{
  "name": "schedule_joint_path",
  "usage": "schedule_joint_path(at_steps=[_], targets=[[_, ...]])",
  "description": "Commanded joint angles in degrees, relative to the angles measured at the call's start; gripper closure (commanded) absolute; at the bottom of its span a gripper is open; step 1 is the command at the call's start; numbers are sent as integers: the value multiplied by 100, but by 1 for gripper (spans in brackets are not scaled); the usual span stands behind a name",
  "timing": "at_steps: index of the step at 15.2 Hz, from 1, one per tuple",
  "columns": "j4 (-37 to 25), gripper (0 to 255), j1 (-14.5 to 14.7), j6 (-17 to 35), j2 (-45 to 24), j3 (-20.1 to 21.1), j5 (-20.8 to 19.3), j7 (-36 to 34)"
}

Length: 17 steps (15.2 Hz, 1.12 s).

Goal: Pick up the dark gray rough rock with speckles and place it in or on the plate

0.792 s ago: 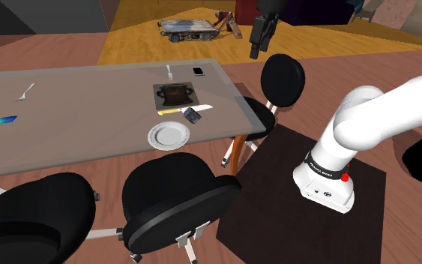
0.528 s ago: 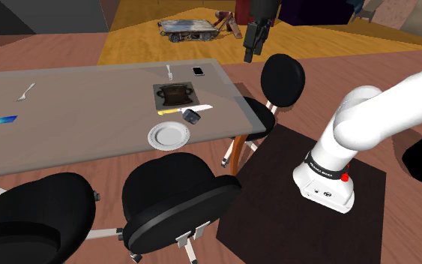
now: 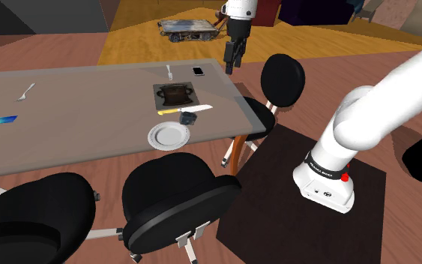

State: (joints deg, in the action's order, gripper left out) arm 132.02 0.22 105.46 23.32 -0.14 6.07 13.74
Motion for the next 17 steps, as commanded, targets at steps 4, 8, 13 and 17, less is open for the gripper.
schedule_joint_path(at_steps=[4,8,13,17], targets=[[-458,0,11,512,-1164,-131,77,453],[-932,0,10,798,-2086,-188,175,794],[-1693,0,-19,1003,-3257,-199,306,1180],[-2442,0,-60,1045,-4209,-165,388,1439]])
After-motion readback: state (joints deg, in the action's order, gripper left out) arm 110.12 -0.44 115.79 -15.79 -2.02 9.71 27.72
